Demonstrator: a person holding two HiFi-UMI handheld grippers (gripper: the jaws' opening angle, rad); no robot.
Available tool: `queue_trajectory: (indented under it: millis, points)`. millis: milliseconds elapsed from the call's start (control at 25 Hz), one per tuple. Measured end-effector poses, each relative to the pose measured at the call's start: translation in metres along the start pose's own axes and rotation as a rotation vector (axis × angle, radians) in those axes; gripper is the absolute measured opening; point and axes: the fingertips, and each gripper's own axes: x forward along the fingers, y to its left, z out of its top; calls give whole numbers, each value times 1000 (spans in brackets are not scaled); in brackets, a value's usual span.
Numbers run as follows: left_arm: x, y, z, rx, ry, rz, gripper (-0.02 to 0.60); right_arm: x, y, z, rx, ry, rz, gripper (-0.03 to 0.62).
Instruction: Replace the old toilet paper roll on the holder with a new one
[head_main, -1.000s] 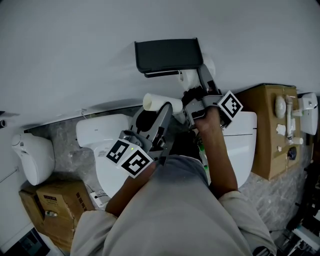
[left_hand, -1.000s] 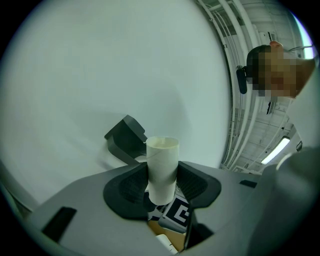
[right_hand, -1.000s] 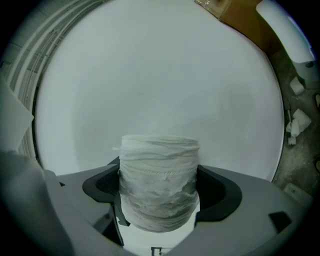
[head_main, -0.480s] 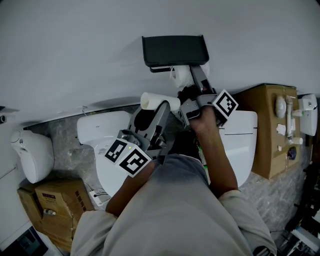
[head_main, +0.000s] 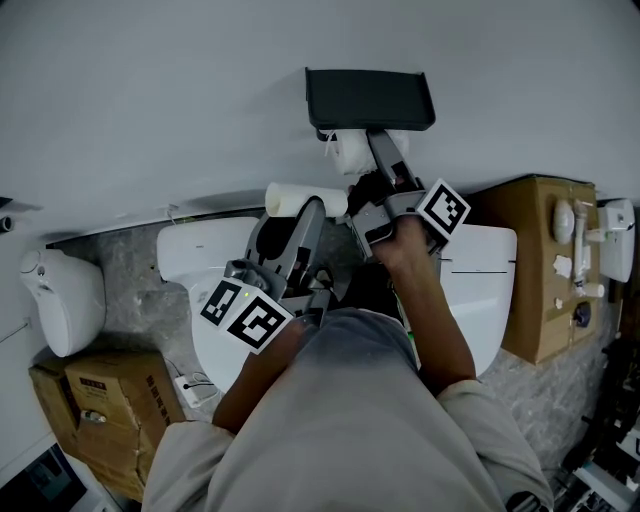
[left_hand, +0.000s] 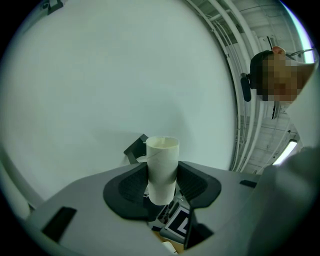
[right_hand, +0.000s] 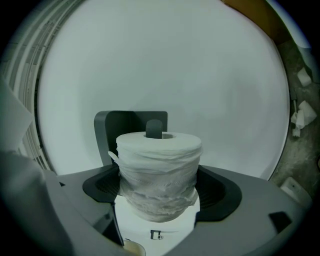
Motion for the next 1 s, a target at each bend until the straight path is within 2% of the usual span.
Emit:
queue_trajectory:
  millis: [400, 640, 1000]
  points:
    - [5, 4, 13, 17, -14, -8, 170, -3, 4, -13, -52, 72, 24, 451]
    - [15, -5, 21, 99, -4, -24, 170, -18, 11, -24, -102, 134, 33, 449]
    - [27, -14, 37, 188, 24, -64, 170, -43, 34, -57, -329, 303, 79, 446]
